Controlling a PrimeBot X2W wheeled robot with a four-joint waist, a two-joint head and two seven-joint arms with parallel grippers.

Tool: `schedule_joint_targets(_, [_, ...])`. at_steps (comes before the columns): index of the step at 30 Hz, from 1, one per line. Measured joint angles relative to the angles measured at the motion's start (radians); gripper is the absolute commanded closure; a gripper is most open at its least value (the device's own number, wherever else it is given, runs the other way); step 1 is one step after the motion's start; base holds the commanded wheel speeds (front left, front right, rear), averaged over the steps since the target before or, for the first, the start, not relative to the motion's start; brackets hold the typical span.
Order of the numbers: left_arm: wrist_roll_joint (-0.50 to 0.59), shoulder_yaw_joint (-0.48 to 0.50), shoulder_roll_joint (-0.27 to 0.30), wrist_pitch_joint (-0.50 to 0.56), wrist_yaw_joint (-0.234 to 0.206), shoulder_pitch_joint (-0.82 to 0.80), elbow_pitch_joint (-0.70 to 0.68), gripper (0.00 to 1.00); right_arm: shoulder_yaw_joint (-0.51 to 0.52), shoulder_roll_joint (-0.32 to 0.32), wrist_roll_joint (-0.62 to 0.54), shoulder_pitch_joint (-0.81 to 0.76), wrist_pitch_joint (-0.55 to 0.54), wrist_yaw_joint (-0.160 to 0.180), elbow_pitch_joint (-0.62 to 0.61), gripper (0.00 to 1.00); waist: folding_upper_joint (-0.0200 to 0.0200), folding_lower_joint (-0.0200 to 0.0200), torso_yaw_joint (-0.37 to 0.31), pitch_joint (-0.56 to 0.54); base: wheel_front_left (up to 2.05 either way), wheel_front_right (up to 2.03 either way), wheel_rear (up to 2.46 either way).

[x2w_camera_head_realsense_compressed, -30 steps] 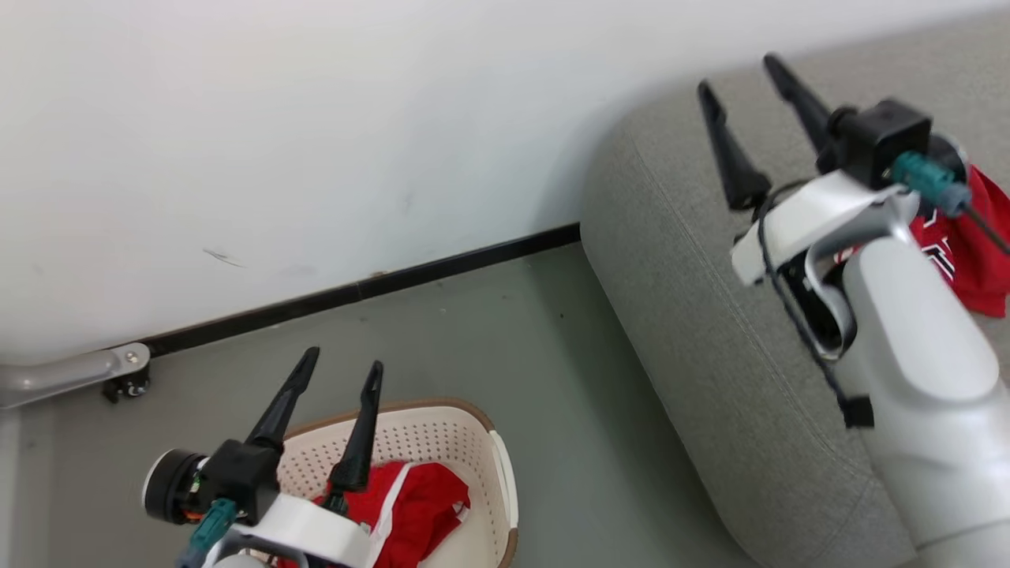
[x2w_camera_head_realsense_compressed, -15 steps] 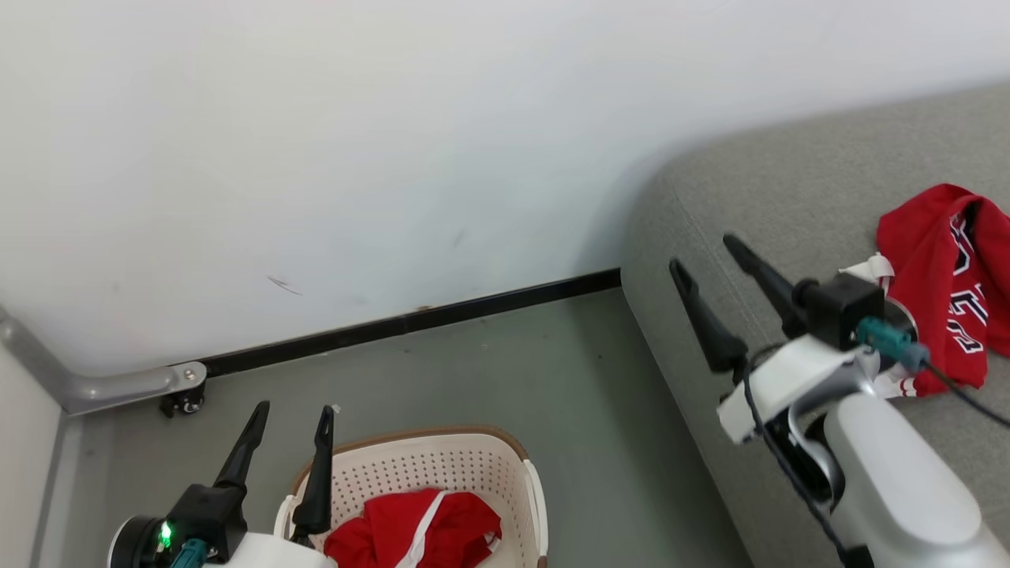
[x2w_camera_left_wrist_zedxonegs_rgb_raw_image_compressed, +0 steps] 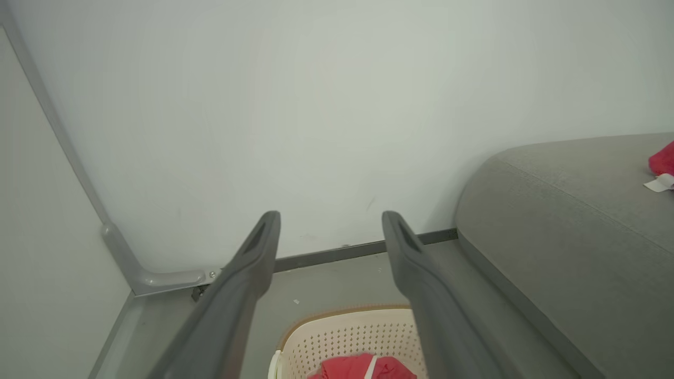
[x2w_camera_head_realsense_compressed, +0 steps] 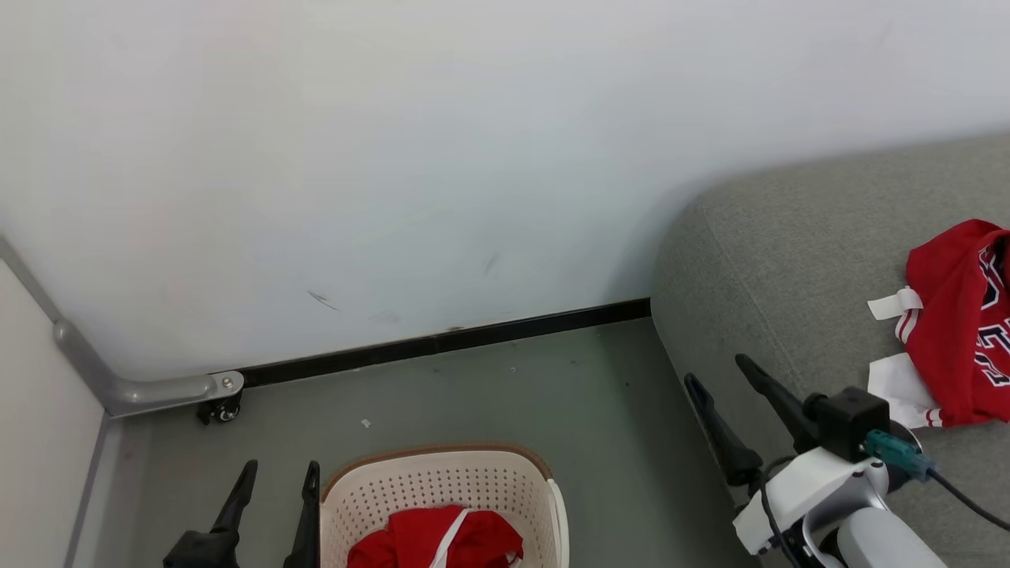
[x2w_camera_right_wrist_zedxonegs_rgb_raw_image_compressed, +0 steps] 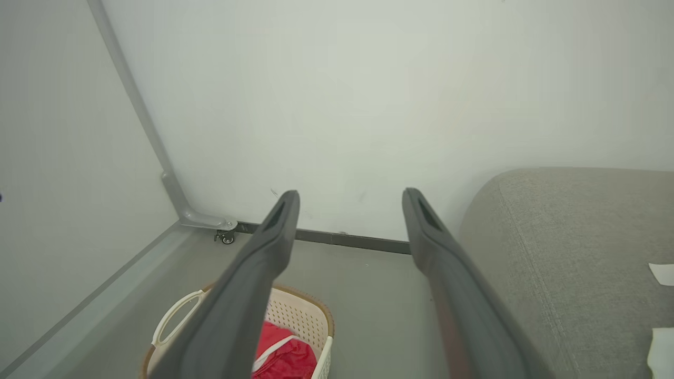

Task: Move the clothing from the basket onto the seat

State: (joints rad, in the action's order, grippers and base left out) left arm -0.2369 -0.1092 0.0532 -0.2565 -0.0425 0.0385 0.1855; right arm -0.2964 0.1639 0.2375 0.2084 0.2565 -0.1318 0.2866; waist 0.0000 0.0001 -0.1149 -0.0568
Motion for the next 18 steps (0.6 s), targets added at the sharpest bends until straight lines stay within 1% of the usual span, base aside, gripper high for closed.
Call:
schedule_joint_targets(3, [0.002,0.003,-0.003,0.000,-0.005,0.014,0.009,0.00,0.008,0.001,-0.010,-0.039,0.000,0.000,-0.019,0.00,0.0000,0.0000,0.010,-0.005,0.00,0.00,0.00])
schedule_joint_targets(4, [0.003,0.008,-0.006,0.000,-0.008,0.018,0.014,0.00,0.021,0.003,-0.035,-0.063,0.000,0.000,-0.025,0.00,0.0000,0.0000,0.016,-0.007,0.00,0.00,0.00])
schedule_joint_targets(9, [0.004,0.017,-0.009,0.000,-0.008,0.031,0.025,0.00,0.092,-0.015,-0.038,-0.112,0.000,0.000,-0.051,0.00,0.0000,0.0000,0.029,-0.007,0.00,0.00,0.00])
schedule_joint_targets(14, [0.009,0.022,-0.011,0.000,-0.008,0.034,0.036,0.00,0.093,-0.039,-0.069,-0.158,0.000,0.000,-0.063,0.00,0.0000,0.0000,0.037,-0.006,0.00,0.00,0.00])
schedule_joint_targets(18, [0.014,0.029,-0.012,0.000,-0.009,0.034,0.039,0.00,0.090,-0.045,-0.099,-0.185,0.000,0.000,-0.083,0.00,0.0000,0.0000,0.036,-0.006,0.00,0.00,0.00])
